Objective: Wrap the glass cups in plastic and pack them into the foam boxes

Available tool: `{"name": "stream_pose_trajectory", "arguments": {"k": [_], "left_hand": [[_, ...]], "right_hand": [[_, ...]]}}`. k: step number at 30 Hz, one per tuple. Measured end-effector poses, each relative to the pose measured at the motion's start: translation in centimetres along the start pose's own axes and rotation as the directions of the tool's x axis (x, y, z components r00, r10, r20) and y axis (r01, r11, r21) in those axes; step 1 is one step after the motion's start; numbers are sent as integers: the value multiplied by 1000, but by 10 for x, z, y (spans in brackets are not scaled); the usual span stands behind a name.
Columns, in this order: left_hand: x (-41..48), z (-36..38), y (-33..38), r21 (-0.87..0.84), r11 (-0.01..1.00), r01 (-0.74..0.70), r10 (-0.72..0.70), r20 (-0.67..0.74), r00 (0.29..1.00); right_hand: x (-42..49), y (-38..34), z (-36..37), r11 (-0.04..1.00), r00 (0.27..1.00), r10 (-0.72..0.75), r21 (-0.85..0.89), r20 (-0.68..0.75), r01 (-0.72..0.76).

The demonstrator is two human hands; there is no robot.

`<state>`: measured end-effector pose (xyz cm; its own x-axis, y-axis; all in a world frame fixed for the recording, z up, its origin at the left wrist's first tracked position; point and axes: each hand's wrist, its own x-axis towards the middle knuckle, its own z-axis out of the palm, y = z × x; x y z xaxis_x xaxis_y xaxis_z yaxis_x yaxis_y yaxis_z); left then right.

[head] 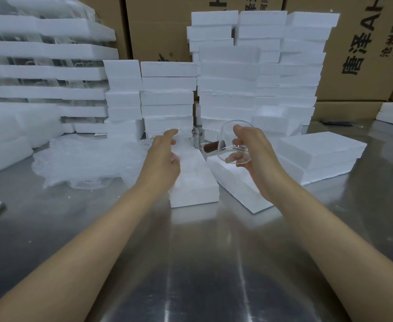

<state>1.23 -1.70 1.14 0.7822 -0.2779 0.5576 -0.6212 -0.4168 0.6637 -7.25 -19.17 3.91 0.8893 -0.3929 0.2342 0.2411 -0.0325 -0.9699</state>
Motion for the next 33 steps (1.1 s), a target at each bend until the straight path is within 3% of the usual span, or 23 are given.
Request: {"name": "stream_pose_trajectory", "arguments": {"k": [4, 6, 8, 11, 16, 19, 23, 28, 30, 33], "left_hand": [[3, -6, 13, -175, 981, -87, 77, -58, 995], [4, -7, 19, -222, 971, -83, 80, -24, 997], [5, -5, 22, -322, 946, 45, -24, 71, 997], [6, -2, 25, -493, 817, 298, -228, 199, 953], [6, -4, 22, -401, 863, 307, -263, 162, 951], [6, -5, 22, -481, 812, 332, -303, 140, 943], [4, -5, 22, -398, 861, 317, -288, 133, 948], [-3, 2, 25, -172, 943, 285, -248, 208, 946], [-3, 2, 24, -167, 946, 276, -241, 202, 949], [-1, -2, 21, -236, 927, 292, -242, 219, 945]], "right_hand": [[0, 1, -1, 1000, 1000, 0, 14, -26, 0], [0, 1, -1, 999, 1000, 1, 34, -19, 0], [0, 1, -1, 997, 999, 23, 69, 35, -25], [0, 5, 2, 995, 992, 35, 87, 120, -45], [1, 5, 2, 999, 992, 0, 32, 122, -3], [3, 3, -1, 999, 998, -41, 9, -50, 42], [8, -3, -10, 979, 981, 18, 200, -194, 21], [4, 4, -4, 991, 993, 113, 69, 31, -115], [0, 4, 1, 986, 985, 141, 72, 103, -149], [0, -1, 0, 990, 991, 124, 53, 59, -127]]}}
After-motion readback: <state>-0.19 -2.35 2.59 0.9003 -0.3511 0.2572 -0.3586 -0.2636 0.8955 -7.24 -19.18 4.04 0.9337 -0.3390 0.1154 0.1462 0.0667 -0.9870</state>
